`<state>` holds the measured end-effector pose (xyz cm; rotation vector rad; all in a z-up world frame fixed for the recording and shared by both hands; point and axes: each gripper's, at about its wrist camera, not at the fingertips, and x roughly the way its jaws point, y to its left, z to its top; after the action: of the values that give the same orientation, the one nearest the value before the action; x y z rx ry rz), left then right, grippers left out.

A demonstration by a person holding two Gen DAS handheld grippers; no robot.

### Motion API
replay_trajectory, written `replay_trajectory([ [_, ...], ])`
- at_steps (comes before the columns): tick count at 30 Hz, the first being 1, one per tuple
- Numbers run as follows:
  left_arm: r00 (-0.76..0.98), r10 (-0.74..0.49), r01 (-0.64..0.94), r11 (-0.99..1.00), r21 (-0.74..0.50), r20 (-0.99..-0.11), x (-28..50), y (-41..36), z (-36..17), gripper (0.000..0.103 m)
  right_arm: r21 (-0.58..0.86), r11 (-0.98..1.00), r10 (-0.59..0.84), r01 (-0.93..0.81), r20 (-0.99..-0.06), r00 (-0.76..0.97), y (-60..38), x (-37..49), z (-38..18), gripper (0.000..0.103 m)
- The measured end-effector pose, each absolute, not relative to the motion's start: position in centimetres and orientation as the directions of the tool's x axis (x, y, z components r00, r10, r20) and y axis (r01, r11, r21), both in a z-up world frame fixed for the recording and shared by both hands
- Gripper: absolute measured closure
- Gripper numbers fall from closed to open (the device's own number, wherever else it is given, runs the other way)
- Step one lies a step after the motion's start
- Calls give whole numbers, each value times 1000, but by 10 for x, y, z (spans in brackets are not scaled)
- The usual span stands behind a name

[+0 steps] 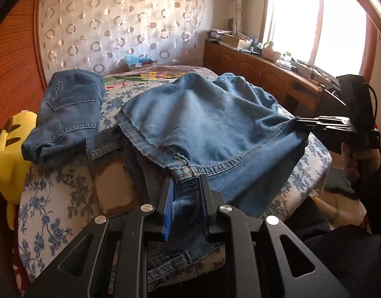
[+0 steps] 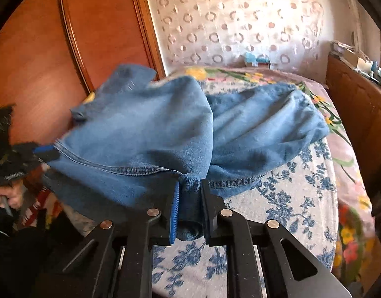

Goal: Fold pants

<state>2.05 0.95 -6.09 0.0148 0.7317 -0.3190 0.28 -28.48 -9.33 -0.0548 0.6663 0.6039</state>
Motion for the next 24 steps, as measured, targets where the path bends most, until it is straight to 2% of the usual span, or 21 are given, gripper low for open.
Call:
replay_trajectory([
  [6,686,-290,302,948,-102,-667,16,8,-63,83,103,843,460,-528,-649,606,-292,-8,-117,87],
  [8,681,-296,296,948,-118,-670,16,12,-62,80,92,851,447,-517,-644,621,-290,-4,-115,81],
  [10,688,-284,283,952,-113,-668,16,17,-60,68,89,862,437,-498,-627,644,-289,-3,-108,75],
  [11,699,-271,271,957,-107,-662,15,21,-57,57,87,864,439,-497,-615,655,-287,-1,-104,70],
  [12,704,-267,264,959,-106,-658,16,24,-55,50,87,862,445,-500,-604,661,-282,-3,-100,68],
  [13,708,-264,260,960,-106,-656,18,27,-53,49,88,856,455,-509,-594,664,-278,-2,-97,64],
  [15,713,-237,242,967,-86,-660,24,34,-50,35,82,847,470,-525,-576,669,-266,-2,-93,59],
  [16,719,-226,233,969,-79,-657,27,37,-50,33,75,845,472,-530,-569,673,-261,-2,-92,56],
  [24,741,-190,207,977,-51,-644,69,57,-50,33,74,753,570,-654,-570,592,-198,13,-108,55],
])
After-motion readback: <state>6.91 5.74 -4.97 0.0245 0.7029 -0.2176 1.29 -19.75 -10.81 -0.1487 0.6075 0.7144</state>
